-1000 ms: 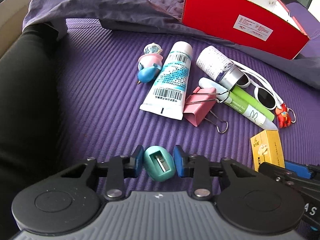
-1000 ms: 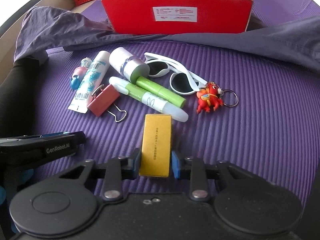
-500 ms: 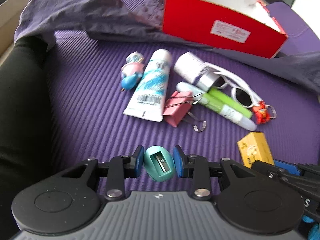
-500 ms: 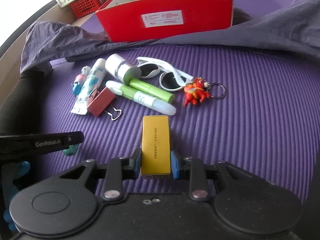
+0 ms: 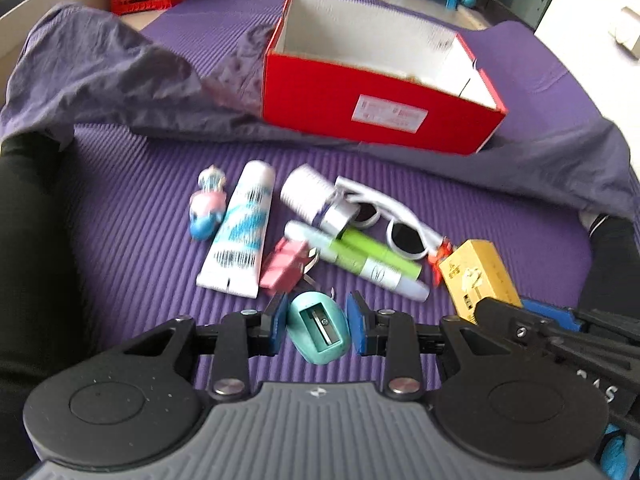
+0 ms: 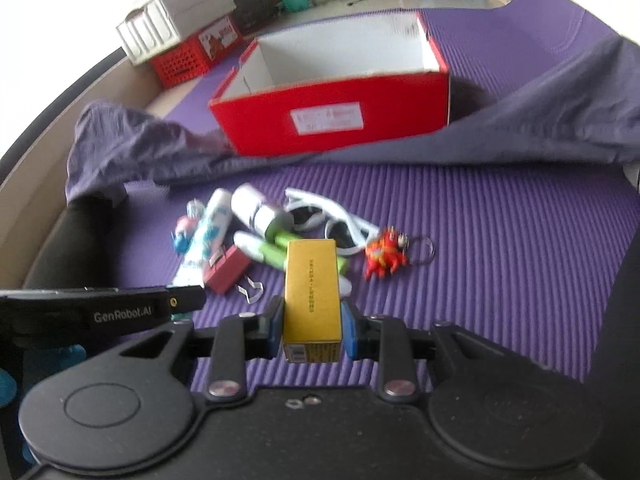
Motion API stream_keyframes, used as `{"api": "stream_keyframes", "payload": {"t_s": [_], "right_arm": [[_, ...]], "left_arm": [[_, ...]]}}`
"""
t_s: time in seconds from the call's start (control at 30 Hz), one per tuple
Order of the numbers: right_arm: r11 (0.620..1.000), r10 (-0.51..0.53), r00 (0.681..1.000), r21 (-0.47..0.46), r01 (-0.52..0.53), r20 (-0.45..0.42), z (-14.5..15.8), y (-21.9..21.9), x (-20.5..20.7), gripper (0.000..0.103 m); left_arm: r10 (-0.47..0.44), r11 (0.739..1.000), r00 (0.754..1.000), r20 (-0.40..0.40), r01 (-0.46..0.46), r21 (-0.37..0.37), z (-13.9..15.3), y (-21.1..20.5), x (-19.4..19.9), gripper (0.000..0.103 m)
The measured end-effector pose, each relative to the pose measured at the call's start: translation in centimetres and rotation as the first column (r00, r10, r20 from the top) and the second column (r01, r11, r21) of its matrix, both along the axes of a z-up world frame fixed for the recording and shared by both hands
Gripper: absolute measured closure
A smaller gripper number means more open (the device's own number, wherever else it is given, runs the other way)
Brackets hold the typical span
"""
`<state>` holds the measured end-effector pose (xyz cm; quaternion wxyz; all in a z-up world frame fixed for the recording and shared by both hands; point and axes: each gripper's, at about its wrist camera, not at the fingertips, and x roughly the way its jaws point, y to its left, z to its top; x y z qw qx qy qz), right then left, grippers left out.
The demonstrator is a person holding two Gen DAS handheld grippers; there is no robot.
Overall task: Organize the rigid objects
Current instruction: 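Carry the teal sharpener and yellow box into the red shoebox with both tools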
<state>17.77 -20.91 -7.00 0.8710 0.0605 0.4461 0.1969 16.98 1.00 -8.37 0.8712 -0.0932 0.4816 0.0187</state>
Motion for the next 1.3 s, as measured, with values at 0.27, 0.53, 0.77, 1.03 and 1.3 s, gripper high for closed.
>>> {"api": "stream_keyframes", "payload": {"t_s": [0.27, 0.53, 0.77, 1.03, 1.3], "right_arm": [[1.0, -0.011, 0.994, -0.002, 0.011, 0.104, 5.2, -0.2, 3.0, 0.075], [0.999, -0.007, 0.976, -0.045, 0.017, 0.219, 9.6, 0.0, 7.0, 0.075], [0.995, -0.052, 0.963, -0.064, 0.071, 0.265, 10.9, -0.4, 11.3, 0.075], [0.99, -0.063, 0.958, -0.103, 0.096, 0.28, 10.4, 0.1, 16.5, 0.075], [0.984, -0.058, 0.966, -0.149, 0.098, 0.254, 8.1, 1.0, 20.8, 0.075]], "left_arm": [[-0.031, 0.999, 0.998, 0.051, 0.03, 0.013, 4.7, 0.1, 3.8, 0.071], [-0.044, 0.998, 0.988, 0.148, 0.038, 0.045, 9.3, 0.2, 8.8, 0.071], [-0.037, 0.997, 0.984, 0.173, 0.024, 0.078, 10.4, 0.5, 13.3, 0.071], [-0.059, 0.992, 0.982, 0.181, 0.038, 0.122, 10.3, 0.2, 18.7, 0.071], [-0.077, 0.987, 0.987, 0.141, 0.055, 0.154, 7.7, -0.4, 24.0, 0.071]]}}
